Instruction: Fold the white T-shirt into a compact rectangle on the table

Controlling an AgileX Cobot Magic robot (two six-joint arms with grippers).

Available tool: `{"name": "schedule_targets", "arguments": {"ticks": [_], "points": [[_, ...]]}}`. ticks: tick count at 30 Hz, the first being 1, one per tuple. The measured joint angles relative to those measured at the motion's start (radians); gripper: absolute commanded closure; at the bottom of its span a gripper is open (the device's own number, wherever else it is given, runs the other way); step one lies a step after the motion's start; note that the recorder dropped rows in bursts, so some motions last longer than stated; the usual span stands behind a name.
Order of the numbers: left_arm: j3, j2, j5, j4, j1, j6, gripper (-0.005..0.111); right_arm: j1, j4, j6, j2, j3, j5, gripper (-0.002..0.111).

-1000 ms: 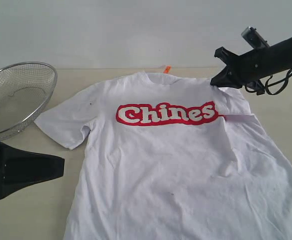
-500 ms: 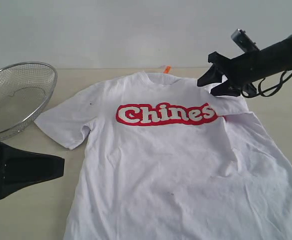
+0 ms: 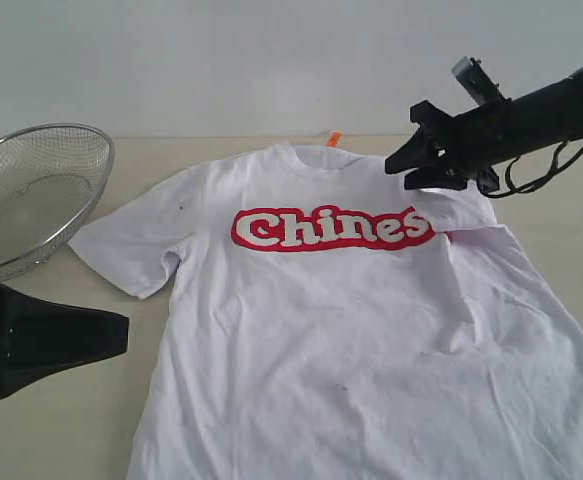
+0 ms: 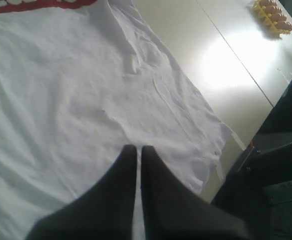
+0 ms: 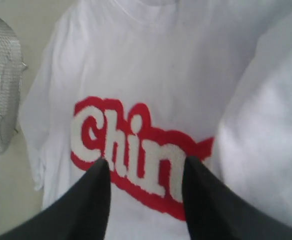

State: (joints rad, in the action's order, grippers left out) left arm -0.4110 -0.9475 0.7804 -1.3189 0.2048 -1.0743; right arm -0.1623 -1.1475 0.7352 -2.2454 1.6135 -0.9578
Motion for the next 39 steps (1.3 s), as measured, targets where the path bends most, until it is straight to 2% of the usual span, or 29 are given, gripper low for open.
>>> {"name": "schedule_targets", "arguments": {"ticks": [3, 8, 14, 24, 32, 39], "points": [[0.000, 0.000, 0.000, 0.002, 0.000, 0.017, 0.102, -0.004, -0.076, 0.022, 0.004, 0.000, 0.036, 0.108], [0.000, 0.000, 0.000, 0.039, 0.000, 0.050, 0.102, -0.010, -0.074, 0.023, 0.012, 0.000, 0.197, 0.109], [0.000, 0.000, 0.000, 0.050, 0.000, 0.065, 0.102, -0.010, 0.075, -0.040, 0.012, 0.000, 0.329, 0.109], [0.000, 0.000, 0.000, 0.051, 0.000, 0.068, 0.102, -0.004, 0.126, -0.051, -0.022, 0.000, 0.411, 0.109], [0.000, 0.000, 0.000, 0.051, 0.000, 0.070, 0.102, 0.061, 0.126, -0.041, -0.077, 0.000, 0.469, 0.109], [0.000, 0.000, 0.000, 0.051, 0.000, 0.070, 0.102, 0.072, 0.189, -0.049, -0.079, 0.000, 0.462, 0.109]]}}
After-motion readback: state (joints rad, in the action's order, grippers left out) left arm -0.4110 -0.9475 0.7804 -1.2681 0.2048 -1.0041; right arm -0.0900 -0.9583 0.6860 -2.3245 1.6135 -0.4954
